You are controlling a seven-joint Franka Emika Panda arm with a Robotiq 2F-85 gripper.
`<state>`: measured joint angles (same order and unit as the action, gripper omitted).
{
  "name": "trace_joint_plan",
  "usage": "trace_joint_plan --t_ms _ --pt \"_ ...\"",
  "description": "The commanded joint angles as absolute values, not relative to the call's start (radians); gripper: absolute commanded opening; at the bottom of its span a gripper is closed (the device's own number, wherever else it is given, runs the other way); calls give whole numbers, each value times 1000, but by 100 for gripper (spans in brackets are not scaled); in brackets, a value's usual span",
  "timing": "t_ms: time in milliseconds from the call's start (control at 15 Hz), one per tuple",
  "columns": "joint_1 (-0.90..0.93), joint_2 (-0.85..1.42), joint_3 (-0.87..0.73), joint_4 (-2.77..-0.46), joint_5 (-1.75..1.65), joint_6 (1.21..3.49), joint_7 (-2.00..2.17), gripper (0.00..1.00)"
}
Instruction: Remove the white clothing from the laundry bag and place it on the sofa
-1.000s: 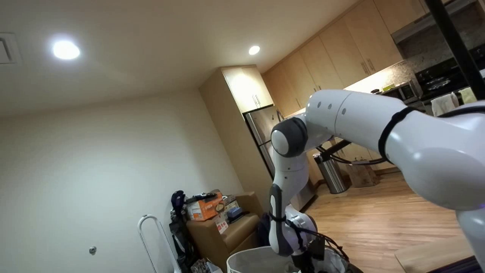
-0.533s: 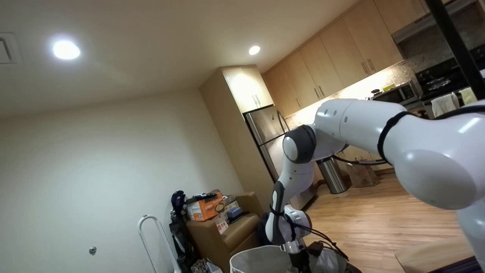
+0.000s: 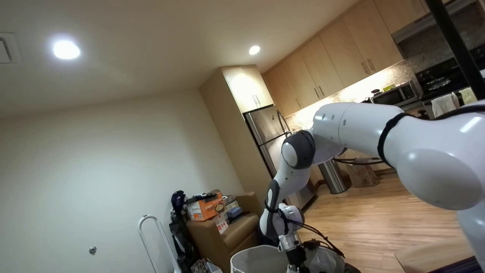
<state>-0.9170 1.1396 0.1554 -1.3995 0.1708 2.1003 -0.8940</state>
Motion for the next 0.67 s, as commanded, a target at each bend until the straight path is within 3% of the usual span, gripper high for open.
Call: trace_joint_plan --t_ms 0,600 --pt "-909 1172 160 -1324 241 1996 -900 10" --pt "-870 907 170 -1432 223 2092 -883 11"
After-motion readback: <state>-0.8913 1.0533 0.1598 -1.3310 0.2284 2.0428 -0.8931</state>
